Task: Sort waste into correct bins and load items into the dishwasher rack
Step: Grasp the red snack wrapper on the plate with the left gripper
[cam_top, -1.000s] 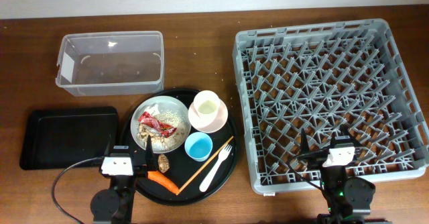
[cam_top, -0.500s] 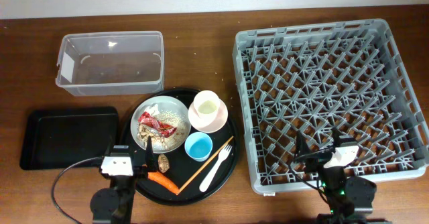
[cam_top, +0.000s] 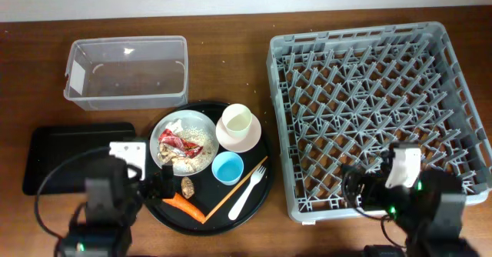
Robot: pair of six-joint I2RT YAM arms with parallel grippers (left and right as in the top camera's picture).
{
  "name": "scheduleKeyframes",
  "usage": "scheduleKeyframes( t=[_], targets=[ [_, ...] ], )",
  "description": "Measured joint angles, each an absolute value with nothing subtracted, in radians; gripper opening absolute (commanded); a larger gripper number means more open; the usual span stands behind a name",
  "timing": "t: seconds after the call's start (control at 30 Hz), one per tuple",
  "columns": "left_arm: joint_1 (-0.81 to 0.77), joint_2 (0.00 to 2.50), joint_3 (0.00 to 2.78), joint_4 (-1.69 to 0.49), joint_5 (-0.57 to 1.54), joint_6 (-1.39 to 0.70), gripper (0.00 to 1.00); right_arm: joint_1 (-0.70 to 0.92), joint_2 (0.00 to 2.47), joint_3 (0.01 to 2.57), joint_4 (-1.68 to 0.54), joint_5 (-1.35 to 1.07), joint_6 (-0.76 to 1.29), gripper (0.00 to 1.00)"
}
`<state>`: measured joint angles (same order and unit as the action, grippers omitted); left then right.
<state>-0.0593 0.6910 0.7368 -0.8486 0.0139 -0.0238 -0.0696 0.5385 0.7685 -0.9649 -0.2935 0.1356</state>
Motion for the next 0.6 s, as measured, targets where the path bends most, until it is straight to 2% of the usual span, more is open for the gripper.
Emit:
scheduleKeyframes(
  t=[0.1, 0.2, 0.37, 0.6],
  targets=[
    [-0.059, 0.926, 0.926, -1.013, 0.072, -0.024, 0.99, -0.07, 0.793, 0.935, -1.097, -0.305, 0.135, 0.98],
    [-0.059, 1.047, 1.0, -1.036, 0.122, -0.024, 0.99, -0.07, 0.957, 1.002, -1.156, -0.316, 0.135, 0.98],
    [-0.059, 1.212, 1.008, -1.006, 0.233, -0.039, 0.99, -0.07, 1.05, 1.005, -1.175, -0.317, 0.134, 0.98],
    [-0.059, 1.447, 1.009, -0.974, 0.261, -0.235, 0.99, -0.07, 1.056, 1.004, -1.186, -0.317, 0.135, 0.98]
  ],
)
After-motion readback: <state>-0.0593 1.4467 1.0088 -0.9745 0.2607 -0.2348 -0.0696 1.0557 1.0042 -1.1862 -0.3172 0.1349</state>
